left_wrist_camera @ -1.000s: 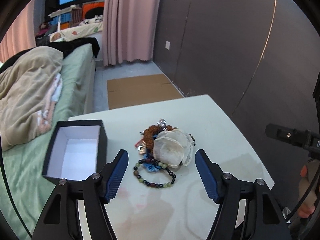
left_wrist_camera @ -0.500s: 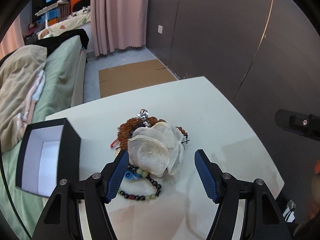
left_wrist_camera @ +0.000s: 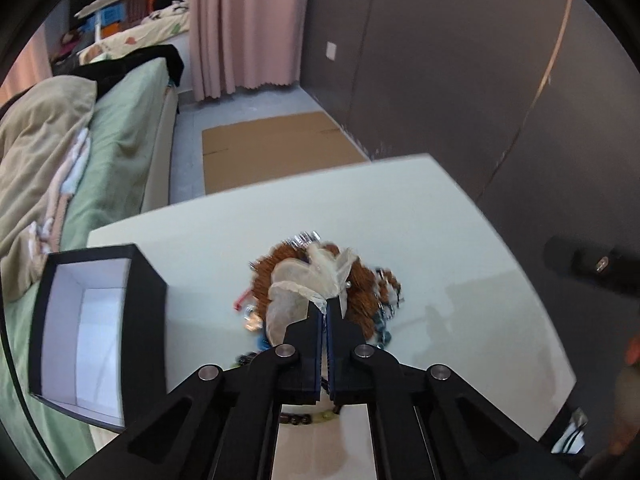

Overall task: Organize jewelry
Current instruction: 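Grasp the white flower ornament with the left gripper, then lift the white flower with the left gripper while the right gripper grasps the brown bead bracelet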

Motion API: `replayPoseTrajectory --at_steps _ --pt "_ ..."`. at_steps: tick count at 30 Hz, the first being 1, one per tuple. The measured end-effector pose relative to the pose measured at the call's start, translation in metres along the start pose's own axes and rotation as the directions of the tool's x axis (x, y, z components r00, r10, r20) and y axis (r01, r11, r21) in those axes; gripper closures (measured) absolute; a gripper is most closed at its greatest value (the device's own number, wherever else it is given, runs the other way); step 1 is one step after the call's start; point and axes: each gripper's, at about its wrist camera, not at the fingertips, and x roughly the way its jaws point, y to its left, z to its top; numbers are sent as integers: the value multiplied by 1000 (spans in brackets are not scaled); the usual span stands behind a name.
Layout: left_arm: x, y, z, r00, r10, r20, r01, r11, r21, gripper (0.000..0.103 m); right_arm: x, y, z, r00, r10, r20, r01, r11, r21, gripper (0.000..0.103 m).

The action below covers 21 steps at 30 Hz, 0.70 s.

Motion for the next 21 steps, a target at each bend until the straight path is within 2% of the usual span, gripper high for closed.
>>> replayPoseTrajectory --at_steps 6,9,12,16,21 --pt "-25 22 12 996 -35 79 40 997 -73 102 12 21 -1 998 67 -19 -68 998 -19 26" --pt "-34 32 15 994 -38 103 47 995 -93 102 21 32 -2 993 114 -42 -115 993 -22 38" --pt "-39 41 17 993 -34 112 46 993 -110 102 34 38 -4 983 166 -77 -166 986 2 45" --pt "-45 55 17 992 -29 122 46 990 -134 102 57 51 -7 961 243 -134 -240 970 41 60" --pt "-55 69 16 990 -28 137 49 986 -157 102 80 68 -11 951 250 -180 -246 968 46 60"
